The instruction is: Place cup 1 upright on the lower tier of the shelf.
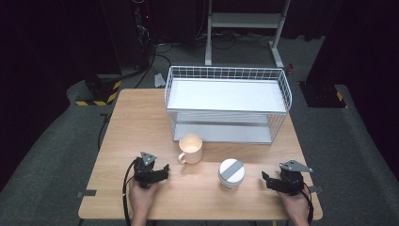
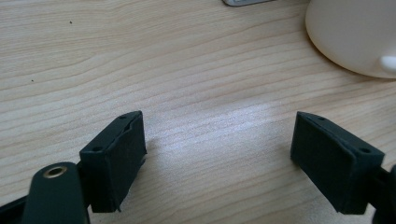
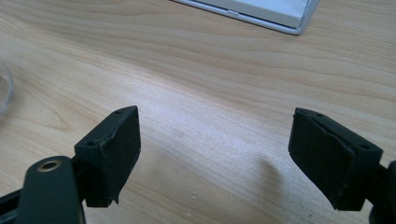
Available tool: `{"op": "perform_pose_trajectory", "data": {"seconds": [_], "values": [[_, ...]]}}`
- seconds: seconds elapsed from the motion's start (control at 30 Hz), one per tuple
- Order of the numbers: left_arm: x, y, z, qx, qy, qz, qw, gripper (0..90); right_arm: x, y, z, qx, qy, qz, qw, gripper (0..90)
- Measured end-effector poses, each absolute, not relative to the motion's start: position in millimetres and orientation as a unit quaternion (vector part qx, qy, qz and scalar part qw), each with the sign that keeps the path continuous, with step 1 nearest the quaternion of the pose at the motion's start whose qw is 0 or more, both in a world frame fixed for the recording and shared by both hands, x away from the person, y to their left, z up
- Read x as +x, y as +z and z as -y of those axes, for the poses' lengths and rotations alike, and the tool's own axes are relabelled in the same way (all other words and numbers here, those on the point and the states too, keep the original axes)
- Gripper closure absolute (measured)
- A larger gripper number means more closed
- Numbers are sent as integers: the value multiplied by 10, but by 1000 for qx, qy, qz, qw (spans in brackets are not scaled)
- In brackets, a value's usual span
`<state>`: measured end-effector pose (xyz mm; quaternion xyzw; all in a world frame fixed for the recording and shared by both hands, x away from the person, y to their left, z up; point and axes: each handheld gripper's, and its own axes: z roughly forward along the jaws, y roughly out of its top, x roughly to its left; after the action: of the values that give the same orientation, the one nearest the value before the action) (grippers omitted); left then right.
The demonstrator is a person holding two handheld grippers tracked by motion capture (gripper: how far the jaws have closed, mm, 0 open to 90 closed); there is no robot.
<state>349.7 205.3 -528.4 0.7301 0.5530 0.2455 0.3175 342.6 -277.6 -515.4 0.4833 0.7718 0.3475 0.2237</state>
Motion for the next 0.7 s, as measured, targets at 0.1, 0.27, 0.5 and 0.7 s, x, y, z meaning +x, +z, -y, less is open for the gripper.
{"op": "perform_pose_trajectory", "data": {"seconds": [0.1, 0.27, 0.5, 0.7], "values": [[3497, -5283, -2053, 730, 245, -553, 318, 182, 3409, -5153, 2774, 480, 347, -774, 226, 166], [3497, -5283, -2053, 730, 245, -553, 317, 182, 3349, -5147, 2776, 477, 354, -774, 218, 164], [3497, -5283, -2053, 730, 245, -553, 318, 182, 3289, -5132, 2746, 471, 366, -775, 207, 163], [3496, -5283, -2053, 730, 245, -553, 318, 182, 3254, -5130, 2695, 462, 367, -782, 201, 164]]}}
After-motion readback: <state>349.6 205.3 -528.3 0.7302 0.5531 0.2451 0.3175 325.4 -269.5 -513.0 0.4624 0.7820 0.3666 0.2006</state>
